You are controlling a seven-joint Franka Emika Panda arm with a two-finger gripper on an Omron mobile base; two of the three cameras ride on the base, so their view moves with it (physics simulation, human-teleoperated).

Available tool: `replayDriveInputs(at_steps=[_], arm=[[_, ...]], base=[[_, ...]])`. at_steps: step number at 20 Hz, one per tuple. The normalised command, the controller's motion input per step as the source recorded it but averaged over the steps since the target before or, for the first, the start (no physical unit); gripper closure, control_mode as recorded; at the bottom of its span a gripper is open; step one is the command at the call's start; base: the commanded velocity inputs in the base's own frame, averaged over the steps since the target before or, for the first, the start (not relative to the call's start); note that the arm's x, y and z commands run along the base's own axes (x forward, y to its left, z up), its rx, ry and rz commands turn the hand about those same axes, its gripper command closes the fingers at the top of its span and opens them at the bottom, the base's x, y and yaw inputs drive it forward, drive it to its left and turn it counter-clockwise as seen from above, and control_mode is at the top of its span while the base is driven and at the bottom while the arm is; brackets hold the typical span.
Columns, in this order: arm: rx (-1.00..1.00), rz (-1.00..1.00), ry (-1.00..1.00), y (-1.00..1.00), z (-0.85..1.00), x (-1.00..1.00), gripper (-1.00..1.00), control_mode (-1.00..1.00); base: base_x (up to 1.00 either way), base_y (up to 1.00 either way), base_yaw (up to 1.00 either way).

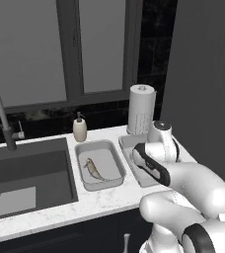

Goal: Place one onion and one fish in each tupperware on the nearby counter, to pack two identical lunches.

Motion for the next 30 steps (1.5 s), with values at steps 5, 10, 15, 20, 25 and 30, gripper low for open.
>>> replayDriveInputs(at_steps=[5, 10, 15, 20, 25, 30], arm=[[0.03, 0.00, 0.00, 0.00, -0.40, 0.22, 1.00, -1.00], [0.02, 0.00, 0.00, 0.00, -0.35, 0.13, 1.00, -1.00], [0.00, 0.00, 0.00, 0.00, -0.27, 0.19, 1.00, -1.00], [0.00, 0.00, 0.00, 0.00, -0.35, 0.07, -1.00, -1.00], [0.00, 0.00, 0.00, 0.00, -0.27, 0.02, -1.00, -1.00], [0.00, 0.00, -0.08, 0.03, 0.13, -0.30, -1.00, -1.00]], base=[[0.00, 0.00, 0.00], [0.00, 0.00, 0.00], [0.00, 0.00, 0.00], [0.00, 0.00, 0.00], [0.00, 0.00, 0.00], [0.00, 0.00, 0.00]])
